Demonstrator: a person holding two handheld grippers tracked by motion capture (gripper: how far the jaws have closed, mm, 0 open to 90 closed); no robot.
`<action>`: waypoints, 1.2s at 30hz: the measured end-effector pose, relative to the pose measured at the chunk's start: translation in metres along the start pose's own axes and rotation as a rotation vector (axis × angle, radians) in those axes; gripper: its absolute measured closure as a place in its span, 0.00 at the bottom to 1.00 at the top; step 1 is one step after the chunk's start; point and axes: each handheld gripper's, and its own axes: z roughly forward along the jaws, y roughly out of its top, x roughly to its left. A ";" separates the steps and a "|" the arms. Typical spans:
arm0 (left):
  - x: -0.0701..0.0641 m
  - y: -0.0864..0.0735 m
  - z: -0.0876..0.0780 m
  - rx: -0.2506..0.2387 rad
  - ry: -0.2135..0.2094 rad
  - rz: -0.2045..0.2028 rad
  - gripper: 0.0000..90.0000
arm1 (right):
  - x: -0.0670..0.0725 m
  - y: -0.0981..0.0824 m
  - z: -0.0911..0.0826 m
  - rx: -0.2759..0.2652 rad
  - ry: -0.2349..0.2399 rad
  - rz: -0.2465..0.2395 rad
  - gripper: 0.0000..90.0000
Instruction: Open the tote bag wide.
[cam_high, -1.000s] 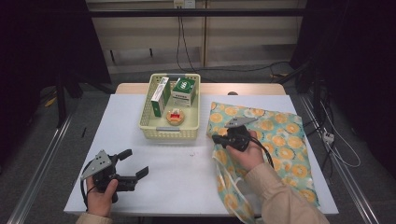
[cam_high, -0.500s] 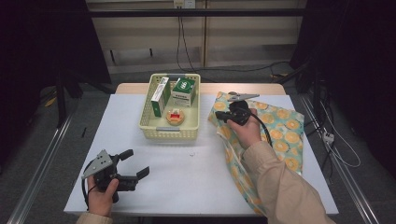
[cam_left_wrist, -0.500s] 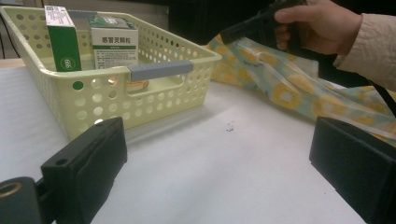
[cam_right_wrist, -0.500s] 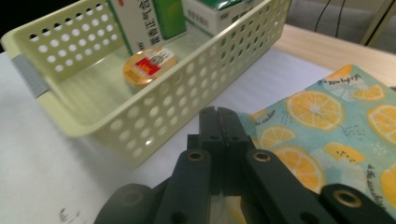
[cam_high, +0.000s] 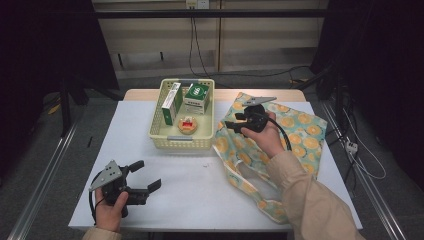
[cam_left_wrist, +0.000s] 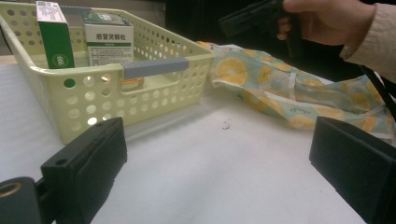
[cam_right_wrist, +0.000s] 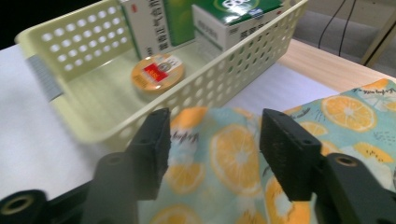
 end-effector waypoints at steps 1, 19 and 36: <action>-0.001 0.000 0.001 0.001 -0.003 0.000 0.04 | 0.003 -0.002 -0.005 0.002 0.003 -0.015 0.45; -0.005 0.000 0.007 0.022 0.003 0.016 0.04 | 0.063 -0.082 -0.069 0.116 0.137 -0.158 0.36; -0.007 0.000 0.009 0.032 0.003 0.025 0.04 | 0.100 -0.136 -0.075 0.233 0.118 -0.235 0.70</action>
